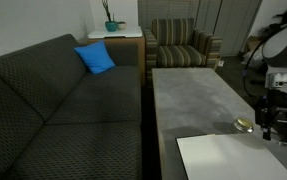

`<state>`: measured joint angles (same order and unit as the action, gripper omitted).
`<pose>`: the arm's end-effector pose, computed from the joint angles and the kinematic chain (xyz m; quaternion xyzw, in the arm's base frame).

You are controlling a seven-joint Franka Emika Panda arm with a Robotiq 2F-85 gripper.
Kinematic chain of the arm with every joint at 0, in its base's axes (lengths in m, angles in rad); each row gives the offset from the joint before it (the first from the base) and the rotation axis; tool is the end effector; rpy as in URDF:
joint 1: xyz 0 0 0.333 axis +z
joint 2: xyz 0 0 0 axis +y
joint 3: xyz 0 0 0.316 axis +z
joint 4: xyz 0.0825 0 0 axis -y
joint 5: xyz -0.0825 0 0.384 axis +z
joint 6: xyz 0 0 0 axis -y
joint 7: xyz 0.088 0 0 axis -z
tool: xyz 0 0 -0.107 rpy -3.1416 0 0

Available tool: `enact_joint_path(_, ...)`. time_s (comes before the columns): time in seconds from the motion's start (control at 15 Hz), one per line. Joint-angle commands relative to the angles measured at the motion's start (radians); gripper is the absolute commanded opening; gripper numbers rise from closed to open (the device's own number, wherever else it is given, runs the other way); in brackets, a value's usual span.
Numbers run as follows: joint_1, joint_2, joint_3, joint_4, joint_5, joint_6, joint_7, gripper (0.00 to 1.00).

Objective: Take the silver lid from the silver jar and place it on the table

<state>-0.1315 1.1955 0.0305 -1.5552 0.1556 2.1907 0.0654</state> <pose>0.5630 -0.0504 -0.0883 -0.9480 0.1455 0.2745 0.0695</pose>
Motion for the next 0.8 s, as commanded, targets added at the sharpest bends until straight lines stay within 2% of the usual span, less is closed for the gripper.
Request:
enact_joint_path(0.0,0.025,-0.030,-0.061,-0.066,0.008,0.054,0.071,0.44)
enact_joint_path(0.27,0.044,0.017,-0.110,-0.025,-0.013,0.117,0.111,0.44)
enact_joint_path(0.73,0.006,0.183,-0.089,0.130,-0.012,0.241,0.062,0.44)
